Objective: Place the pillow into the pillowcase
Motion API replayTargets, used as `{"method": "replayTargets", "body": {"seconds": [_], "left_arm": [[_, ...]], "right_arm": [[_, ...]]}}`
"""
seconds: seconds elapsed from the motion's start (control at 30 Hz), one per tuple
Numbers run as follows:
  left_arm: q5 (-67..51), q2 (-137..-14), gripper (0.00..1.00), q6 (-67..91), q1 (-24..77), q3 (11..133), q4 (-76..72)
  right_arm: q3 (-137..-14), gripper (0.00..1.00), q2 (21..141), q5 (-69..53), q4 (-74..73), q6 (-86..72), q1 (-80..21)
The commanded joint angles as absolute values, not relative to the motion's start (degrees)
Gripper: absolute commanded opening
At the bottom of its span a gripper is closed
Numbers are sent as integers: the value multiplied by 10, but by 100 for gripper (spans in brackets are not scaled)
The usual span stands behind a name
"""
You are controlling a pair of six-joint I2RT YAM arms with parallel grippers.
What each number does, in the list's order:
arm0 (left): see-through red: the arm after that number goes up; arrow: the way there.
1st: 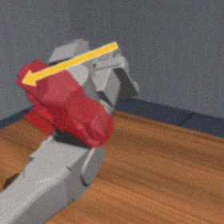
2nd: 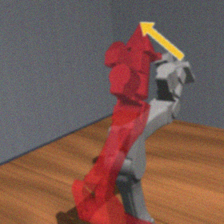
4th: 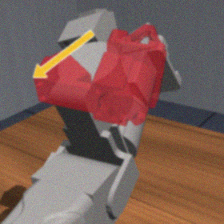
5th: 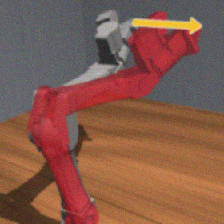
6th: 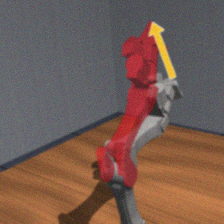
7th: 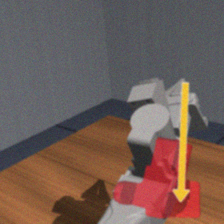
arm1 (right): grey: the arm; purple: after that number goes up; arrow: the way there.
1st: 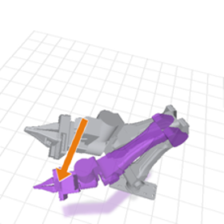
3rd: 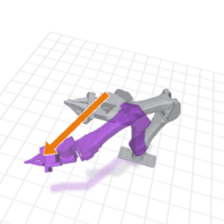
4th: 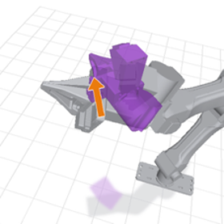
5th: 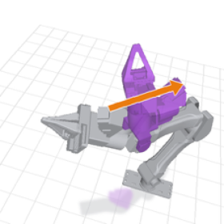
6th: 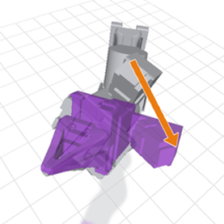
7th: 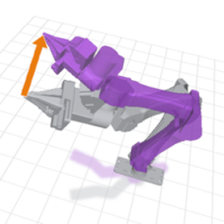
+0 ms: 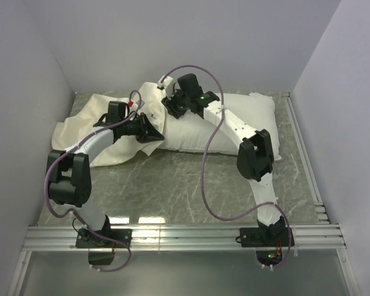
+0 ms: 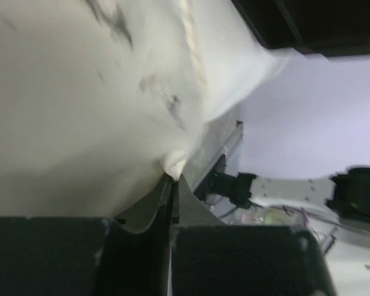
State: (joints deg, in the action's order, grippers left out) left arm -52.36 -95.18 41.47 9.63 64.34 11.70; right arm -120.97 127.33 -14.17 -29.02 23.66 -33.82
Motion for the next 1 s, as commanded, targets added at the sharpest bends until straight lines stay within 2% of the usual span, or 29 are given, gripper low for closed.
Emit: {"method": "replayTargets", "body": {"seconds": [0.0,0.07,0.2,0.47,0.57,0.7,0.77,0.97], "left_arm": [[-443,-939,6,342,97,681,170],[-435,-950,2,330,97,690,187],[-447,-955,0,341,98,680,168],[-479,-958,0,329,102,703,189],[-491,-957,0,335,110,719,192],[-494,-958,0,336,119,729,195],[-499,-959,0,338,120,726,193],[-519,-958,0,368,133,697,141]], "right_arm": [[-1171,53,1182,-127,-331,253,-306],[-1165,55,1164,-132,-354,254,-293],[-1181,59,1112,-158,-444,254,-244],[-1072,63,1011,-171,-500,268,-208],[-1099,70,1019,-163,-517,241,-137],[-1156,88,1061,-174,-593,236,-19],[-1156,93,1077,-198,-627,249,20],[-1053,94,1100,-209,-620,254,3]]}}
